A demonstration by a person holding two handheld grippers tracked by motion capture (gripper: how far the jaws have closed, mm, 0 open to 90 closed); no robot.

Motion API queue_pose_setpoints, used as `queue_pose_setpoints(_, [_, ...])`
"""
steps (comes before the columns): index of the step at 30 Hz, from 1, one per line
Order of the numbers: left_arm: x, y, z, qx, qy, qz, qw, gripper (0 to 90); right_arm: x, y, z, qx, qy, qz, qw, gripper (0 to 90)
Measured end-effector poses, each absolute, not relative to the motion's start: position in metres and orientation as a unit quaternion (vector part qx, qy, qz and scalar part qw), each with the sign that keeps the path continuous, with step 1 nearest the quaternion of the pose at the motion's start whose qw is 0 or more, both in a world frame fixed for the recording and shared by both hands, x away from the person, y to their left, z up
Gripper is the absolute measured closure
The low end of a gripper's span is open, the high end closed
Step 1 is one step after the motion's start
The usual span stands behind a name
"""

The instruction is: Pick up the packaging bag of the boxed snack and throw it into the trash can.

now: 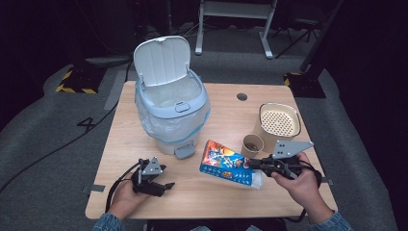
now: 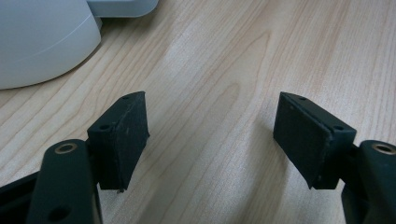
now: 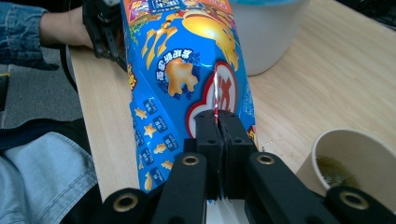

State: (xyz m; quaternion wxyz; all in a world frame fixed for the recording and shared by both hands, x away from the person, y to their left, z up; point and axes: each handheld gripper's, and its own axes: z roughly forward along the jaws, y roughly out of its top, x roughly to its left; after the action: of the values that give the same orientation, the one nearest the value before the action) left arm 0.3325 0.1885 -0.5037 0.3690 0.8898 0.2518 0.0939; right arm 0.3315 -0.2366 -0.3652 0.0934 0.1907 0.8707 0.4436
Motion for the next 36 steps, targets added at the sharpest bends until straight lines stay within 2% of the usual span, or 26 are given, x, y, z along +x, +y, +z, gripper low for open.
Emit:
queue_pose_setpoints(23, [0.336,0.187,-0.504,0.886,0.265,0.099,0.367,26.2,0.356,-0.232,-0.27,0.218,0.856,0.448,0.141,88.3])
queue_pose_setpoints(36, [0.332,0.188,-0.504,0.88,0.284,0.107,0.365,25.7,0.387,-0.189,-0.221,0.216,0.853,0.446,0.161,88.3])
